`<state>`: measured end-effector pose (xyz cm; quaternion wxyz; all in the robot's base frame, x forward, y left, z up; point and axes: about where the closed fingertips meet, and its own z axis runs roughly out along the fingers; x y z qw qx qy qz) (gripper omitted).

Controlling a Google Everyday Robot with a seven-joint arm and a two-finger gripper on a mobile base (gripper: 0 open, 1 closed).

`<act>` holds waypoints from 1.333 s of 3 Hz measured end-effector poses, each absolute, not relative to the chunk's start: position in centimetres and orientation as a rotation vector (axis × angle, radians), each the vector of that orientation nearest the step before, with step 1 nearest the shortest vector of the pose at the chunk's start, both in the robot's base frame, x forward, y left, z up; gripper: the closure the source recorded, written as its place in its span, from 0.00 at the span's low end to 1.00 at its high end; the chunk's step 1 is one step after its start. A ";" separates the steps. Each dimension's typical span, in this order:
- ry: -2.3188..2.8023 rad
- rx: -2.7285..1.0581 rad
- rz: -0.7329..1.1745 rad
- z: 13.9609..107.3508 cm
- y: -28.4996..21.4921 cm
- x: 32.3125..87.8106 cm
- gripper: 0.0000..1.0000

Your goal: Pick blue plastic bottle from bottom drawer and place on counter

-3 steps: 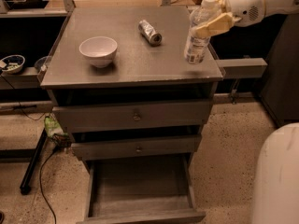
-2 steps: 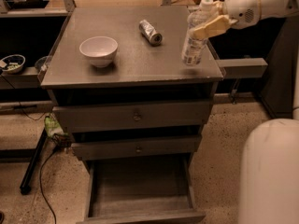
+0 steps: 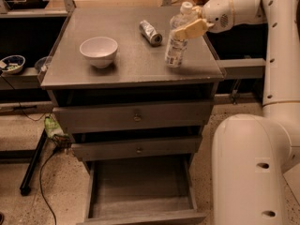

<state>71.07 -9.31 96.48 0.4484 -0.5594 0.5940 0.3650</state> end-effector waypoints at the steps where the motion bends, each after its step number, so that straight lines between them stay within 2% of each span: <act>1: 1.514 -1.365 1.000 95.5 -8.4 70.7 1.00; 3: 1.529 -1.350 1.146 94.3 -6.2 70.4 1.00; 4: 1.533 -1.347 1.112 94.8 -6.3 70.7 1.00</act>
Offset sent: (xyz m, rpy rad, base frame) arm -0.0020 0.0066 -0.0173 0.0130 0.2561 0.1534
